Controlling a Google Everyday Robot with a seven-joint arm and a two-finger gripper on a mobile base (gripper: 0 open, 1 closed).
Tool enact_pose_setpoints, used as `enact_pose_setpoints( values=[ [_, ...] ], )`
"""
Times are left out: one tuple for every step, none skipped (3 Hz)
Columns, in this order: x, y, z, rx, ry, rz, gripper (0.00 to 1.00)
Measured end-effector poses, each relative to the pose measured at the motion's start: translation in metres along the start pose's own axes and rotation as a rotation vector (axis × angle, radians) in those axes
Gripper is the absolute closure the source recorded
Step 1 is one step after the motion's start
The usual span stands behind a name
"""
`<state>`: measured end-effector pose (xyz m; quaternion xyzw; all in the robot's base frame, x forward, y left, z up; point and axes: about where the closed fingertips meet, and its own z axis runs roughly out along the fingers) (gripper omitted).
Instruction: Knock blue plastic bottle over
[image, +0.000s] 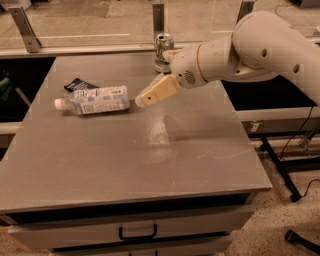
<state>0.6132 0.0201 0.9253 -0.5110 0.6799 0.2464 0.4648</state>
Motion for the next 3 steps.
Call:
enact_pose_setpoints(
  values=[
    [0.006,-0.024,-0.059,0.036,0.093,-0.076,0.00],
    [-0.002,-0.046,-0.129,0.113,0.259,-0.189,0.00],
    [-0.010,-0.060,-0.185,0.194,0.449,-0.297,0.00]
  ],
)
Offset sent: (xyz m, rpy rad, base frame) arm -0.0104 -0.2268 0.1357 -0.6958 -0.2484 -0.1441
